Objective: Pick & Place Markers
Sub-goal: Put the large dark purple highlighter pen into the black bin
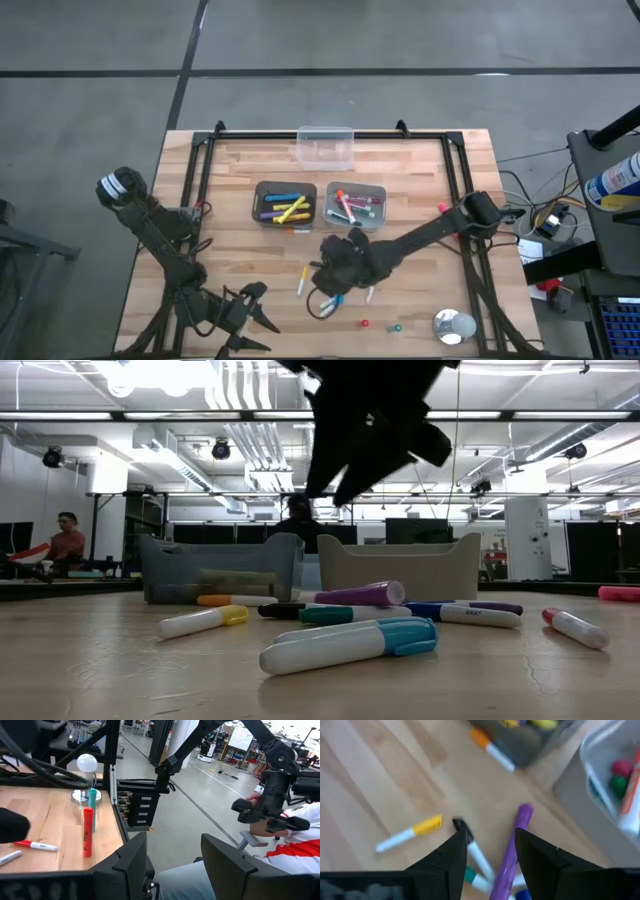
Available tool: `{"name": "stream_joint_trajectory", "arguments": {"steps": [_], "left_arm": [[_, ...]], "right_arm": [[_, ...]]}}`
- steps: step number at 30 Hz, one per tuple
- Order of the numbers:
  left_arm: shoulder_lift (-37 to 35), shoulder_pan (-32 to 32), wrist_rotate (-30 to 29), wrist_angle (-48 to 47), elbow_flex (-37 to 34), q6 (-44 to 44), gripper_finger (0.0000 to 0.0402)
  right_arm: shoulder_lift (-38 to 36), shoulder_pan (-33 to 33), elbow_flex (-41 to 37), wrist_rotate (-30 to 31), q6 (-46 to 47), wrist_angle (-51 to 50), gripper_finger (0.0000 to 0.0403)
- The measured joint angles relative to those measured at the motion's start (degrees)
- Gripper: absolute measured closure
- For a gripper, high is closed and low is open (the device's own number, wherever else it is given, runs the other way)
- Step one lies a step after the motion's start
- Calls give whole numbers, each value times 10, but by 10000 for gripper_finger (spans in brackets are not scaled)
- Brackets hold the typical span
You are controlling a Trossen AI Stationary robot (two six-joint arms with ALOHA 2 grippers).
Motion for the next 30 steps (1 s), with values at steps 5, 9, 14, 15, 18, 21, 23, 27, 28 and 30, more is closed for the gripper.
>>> {"name": "stream_joint_trajectory", "arguments": {"steps": [5,9,14,15,18,21,23,27,28,30], "left_arm": [[0,0,0,-1,0,0,221],[0,0,0,-1,0,-1,221],[0,0,0,-1,0,-1,221],[0,0,0,-1,0,-1,221],[0,0,0,-1,0,-1,221],[0,0,0,-1,0,-1,221],[0,0,0,-1,0,-1,221],[0,0,0,-2,0,-1,221],[0,0,0,-1,0,-1,221],[0,0,0,-1,0,-1,221]], "right_arm": [[3,-16,-32,-49,31,3,239],[4,-22,-54,-52,46,7,239],[9,-22,-78,-85,47,41,239],[11,-25,-80,-86,44,47,239],[21,-33,-81,-101,42,54,239],[37,-37,-77,-134,39,58,239],[48,-38,-73,-151,32,62,239],[59,-44,-68,-159,23,64,242],[61,-46,-67,-158,22,66,245],[62,-47,-67,-156,22,65,255]]}}
